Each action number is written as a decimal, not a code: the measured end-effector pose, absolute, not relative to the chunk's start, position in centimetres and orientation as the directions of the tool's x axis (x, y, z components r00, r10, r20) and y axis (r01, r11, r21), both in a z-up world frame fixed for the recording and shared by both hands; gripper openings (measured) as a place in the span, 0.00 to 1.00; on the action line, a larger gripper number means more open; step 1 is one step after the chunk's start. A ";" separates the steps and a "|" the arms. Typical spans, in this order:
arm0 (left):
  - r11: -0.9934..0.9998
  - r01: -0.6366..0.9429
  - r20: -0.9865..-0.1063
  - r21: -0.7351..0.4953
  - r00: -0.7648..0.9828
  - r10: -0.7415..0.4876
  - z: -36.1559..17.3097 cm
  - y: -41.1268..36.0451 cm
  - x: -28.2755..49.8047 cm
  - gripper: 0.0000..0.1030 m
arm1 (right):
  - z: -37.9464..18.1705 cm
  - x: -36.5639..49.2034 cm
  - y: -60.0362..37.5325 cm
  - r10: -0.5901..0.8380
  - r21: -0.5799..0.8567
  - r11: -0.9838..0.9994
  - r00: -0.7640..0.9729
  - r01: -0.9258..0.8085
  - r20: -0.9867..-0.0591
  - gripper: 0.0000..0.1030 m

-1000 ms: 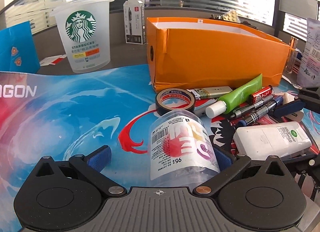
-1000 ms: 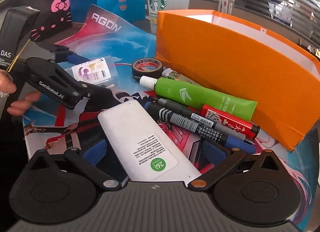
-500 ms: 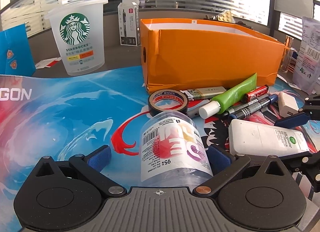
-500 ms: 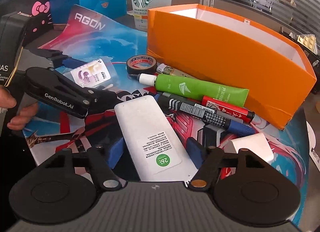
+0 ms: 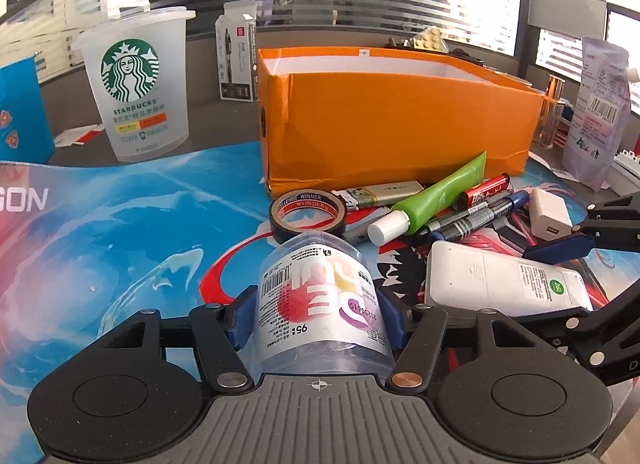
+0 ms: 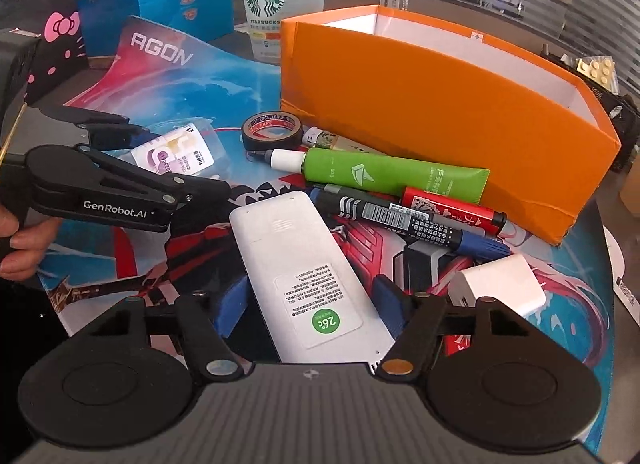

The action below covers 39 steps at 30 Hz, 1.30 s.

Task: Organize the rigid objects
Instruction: 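Lift the jar with the left gripper while the right gripper lifts the white box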

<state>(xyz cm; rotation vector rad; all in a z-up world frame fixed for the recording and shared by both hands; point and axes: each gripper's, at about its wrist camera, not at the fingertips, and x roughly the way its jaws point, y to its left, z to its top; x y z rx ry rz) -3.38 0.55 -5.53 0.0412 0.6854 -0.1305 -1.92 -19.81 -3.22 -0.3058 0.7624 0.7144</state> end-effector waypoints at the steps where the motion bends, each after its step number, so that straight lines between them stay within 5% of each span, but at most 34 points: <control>1: 0.991 0.135 -0.637 -0.004 0.764 -0.107 -5.5 0.5 -3.4 0.59 | -3.2 -2.1 -19.8 0.475 -0.009 0.728 0.513 -0.686 -0.715 0.57; 6: 0.988 0.153 -0.653 -0.035 0.745 -0.139 -5.2 0.7 -3.6 0.59 | -3.2 -2.9 -19.5 0.468 -0.028 0.743 0.549 -0.669 -0.692 0.51; 39: 0.986 0.167 -0.528 -0.010 0.837 -0.147 2.6 -0.2 -2.6 0.59 | 2.4 -3.0 -22.1 0.558 0.063 0.785 0.658 -0.617 -0.506 0.50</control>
